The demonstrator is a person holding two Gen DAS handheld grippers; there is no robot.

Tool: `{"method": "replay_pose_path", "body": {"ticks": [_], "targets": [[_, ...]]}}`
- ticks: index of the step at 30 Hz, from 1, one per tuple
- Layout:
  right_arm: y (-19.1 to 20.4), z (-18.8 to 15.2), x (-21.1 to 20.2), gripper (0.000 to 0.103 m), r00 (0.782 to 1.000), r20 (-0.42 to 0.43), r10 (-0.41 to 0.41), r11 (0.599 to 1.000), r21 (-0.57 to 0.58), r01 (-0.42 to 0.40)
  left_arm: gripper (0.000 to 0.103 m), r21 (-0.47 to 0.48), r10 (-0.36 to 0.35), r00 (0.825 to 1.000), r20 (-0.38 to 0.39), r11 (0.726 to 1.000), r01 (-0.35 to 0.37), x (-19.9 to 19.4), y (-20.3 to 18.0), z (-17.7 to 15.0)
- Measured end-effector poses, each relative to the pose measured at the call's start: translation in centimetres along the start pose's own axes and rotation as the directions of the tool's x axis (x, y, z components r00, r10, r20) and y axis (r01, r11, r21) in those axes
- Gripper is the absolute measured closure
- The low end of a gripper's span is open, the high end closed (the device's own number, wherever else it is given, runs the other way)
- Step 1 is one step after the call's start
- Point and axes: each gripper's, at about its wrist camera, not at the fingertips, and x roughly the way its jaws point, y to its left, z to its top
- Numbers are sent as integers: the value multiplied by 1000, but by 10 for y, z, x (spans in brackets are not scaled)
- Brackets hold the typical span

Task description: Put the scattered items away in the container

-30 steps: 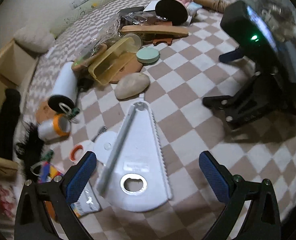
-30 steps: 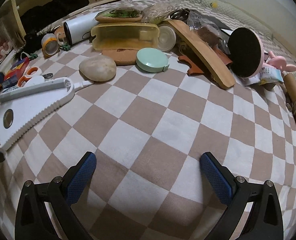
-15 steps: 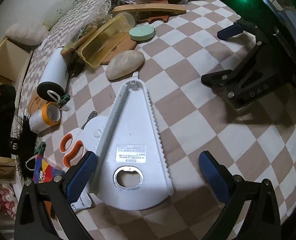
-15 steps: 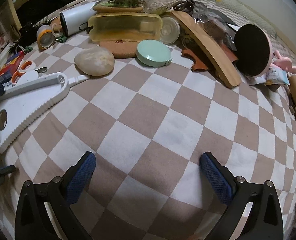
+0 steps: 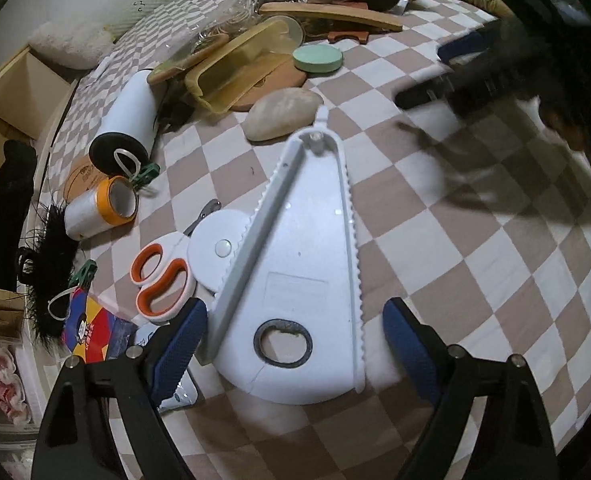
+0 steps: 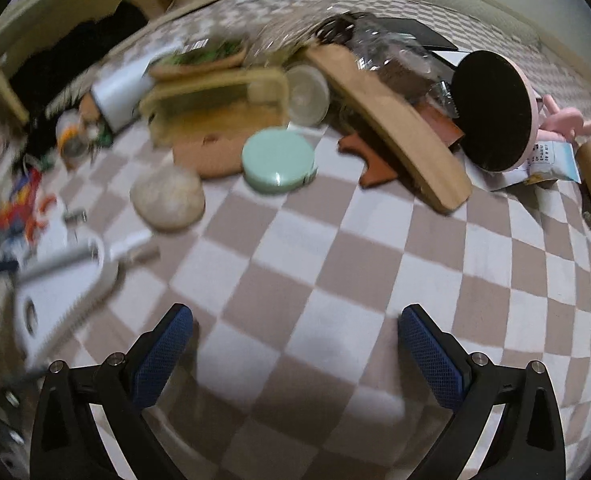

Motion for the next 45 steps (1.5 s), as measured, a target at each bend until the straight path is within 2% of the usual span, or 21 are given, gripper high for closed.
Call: {"method": "replay_pose_path", "body": {"ticks": [3,6,9,11,18,22,27,30,33,36,38,40,43,45], "targets": [[-4,11,0,0,998,21,59,996,71,-60,13,-7,-23,1000,15,1000,23,-2,2,-2],[-1,24,1,1,992,39,121,984,125,-125,13,-23,-81,996,44,996,83,-8,3,-2],[9,32,9,8,987,49,156,978,133,-161,13,-1,-153,987,58,988,153,-13,-7,-2],[17,36,15,9,985,46,164,979,119,-169,13,18,-196,979,55,981,195,-14,-15,-3],[34,40,28,9,974,14,226,971,74,-227,13,-25,-248,966,73,968,251,-19,-3,-14],[43,38,33,9,968,1,252,966,55,-252,13,-114,-267,958,109,954,279,-26,21,-23],[40,39,35,9,959,1,283,956,74,-282,13,-240,-269,958,98,928,286,-17,41,-29],[31,40,34,9,947,8,321,940,122,-319,13,-253,-258,964,65,930,266,-8,37,-29],[24,42,32,9,937,9,348,925,158,-345,13,-280,-299,953,52,911,301,3,36,-28],[15,44,27,9,925,16,379,907,192,-375,15,-269,-323,944,65,905,329,1,27,-20],[6,45,20,9,917,25,399,895,209,-395,15,-273,-359,930,80,890,367,-2,23,-18],[-3,45,11,14,905,29,425,882,214,-421,15,-273,-375,923,89,882,384,-5,19,-15],[-6,40,2,32,894,-4,449,875,204,-439,15,-280,-392,913,111,869,407,-12,15,-11],[0,33,-1,52,903,-55,427,897,150,-415,15,-289,-403,905,135,858,425,-16,16,-7]]}}
